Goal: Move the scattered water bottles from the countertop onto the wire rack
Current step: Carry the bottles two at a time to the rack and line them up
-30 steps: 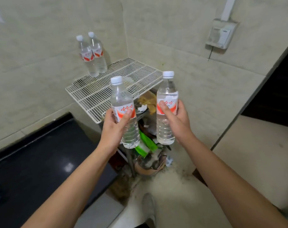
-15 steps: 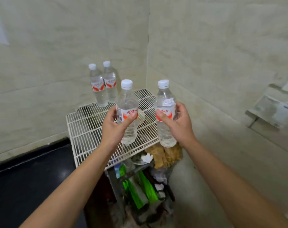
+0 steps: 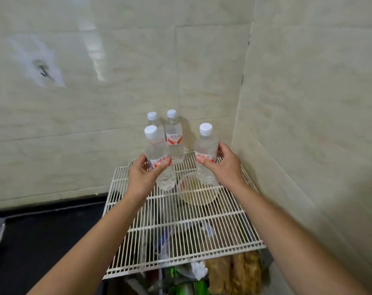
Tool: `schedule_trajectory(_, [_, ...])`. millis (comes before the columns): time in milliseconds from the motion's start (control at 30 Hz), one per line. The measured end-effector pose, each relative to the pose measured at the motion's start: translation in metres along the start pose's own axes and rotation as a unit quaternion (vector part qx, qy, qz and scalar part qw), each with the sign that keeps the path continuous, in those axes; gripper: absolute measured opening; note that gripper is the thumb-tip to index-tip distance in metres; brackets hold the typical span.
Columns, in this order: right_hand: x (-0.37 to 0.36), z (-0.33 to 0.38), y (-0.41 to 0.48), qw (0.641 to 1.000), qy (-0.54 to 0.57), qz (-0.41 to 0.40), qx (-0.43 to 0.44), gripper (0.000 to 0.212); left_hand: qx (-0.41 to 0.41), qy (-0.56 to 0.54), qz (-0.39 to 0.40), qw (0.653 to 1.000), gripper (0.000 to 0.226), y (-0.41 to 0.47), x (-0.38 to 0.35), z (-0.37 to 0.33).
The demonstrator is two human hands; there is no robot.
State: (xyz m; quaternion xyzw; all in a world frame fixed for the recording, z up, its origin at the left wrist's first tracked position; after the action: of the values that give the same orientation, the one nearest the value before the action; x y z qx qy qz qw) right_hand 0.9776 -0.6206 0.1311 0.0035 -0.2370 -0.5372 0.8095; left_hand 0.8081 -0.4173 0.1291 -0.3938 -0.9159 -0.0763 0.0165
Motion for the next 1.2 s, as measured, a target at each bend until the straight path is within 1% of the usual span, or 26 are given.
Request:
schedule_trajectory(100, [-0.019,-0.016,0.026,0.999,0.034,0.028,-0.003,0.061,0.003,0.020,-0.038,0.999,0.043,0.016,0.009,0.005])
schedule_trajectory(200, [-0.037,-0.024,0.043,0.998,0.040,0.046,-0.004,0.056,0.010,0.029,-0.073,0.997,0.036,0.037,0.023,0.014])
schedule_trajectory(333, [-0.052,-0.030,0.064,0.998,0.047,0.047,-0.011,0.052,0.020,0.040,-0.104,0.994,0.043,0.073,0.043,0.027])
schedule_trajectory(433, [-0.062,-0.028,0.080,0.998,0.045,0.042,-0.013,0.053,0.022,0.054,-0.114,0.992,0.044,0.101,0.057,0.034])
schedule_trajectory(533, [-0.073,-0.030,0.097,0.998,0.039,0.045,-0.012,0.055,0.028,0.027,-0.097,0.994,0.045,0.125,0.066,0.043])
schedule_trajectory(633, [-0.083,-0.034,0.107,0.997,0.031,0.063,-0.017,0.068,0.048,-0.007,-0.064,0.997,0.053,0.138,0.064,0.057])
schedule_trajectory(700, [-0.085,-0.036,0.110,0.996,0.036,0.079,-0.023,0.073,0.056,-0.001,-0.047,0.997,0.053,0.142,0.060,0.063])
schedule_trajectory(733, [-0.087,-0.041,0.112,0.995,0.039,0.087,-0.031,0.074,0.060,0.005,-0.041,0.997,0.056,0.143,0.059,0.066])
schedule_trajectory(833, [-0.095,-0.065,0.111,0.991,0.008,0.116,-0.060,0.078,0.087,0.018,-0.026,0.996,0.081,0.147,0.060,0.081])
schedule_trajectory(867, [-0.098,-0.073,0.109,0.989,-0.005,0.127,-0.071,0.083,0.098,0.021,-0.023,0.995,0.082,0.147,0.061,0.086])
schedule_trajectory(933, [-0.103,-0.088,0.103,0.987,-0.013,0.131,-0.093,0.093,0.112,0.038,-0.017,0.993,0.070,0.145,0.062,0.097])
schedule_trajectory(1000, [-0.107,-0.095,0.101,0.987,-0.020,0.118,-0.110,0.098,0.119,0.048,-0.001,0.992,0.061,0.140,0.059,0.107])
schedule_trajectory(1067, [-0.113,-0.097,0.104,0.986,-0.038,0.118,-0.108,0.091,0.116,0.047,0.010,0.992,0.057,0.135,0.054,0.112])
schedule_trajectory(1133, [-0.121,-0.094,0.105,0.984,-0.048,0.139,-0.102,0.085,0.114,0.049,0.012,0.992,0.056,0.133,0.050,0.115])
schedule_trajectory(1200, [-0.122,-0.096,0.109,0.984,-0.050,0.137,-0.107,0.084,0.117,0.056,0.011,0.991,0.057,0.132,0.048,0.118])
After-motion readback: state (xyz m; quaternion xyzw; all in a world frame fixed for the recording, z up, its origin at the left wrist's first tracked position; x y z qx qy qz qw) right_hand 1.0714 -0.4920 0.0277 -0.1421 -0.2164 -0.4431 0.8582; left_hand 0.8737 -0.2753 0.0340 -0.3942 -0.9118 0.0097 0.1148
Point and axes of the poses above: each hand's wrist, its own y-axis towards the middle knuckle, its own x-axis out of the back of the hand, z = x × y, the point moved 9 cm from there along y, towards the middle knuckle, and after that the axes turned 1 degree about z, right-handed, at the moved point
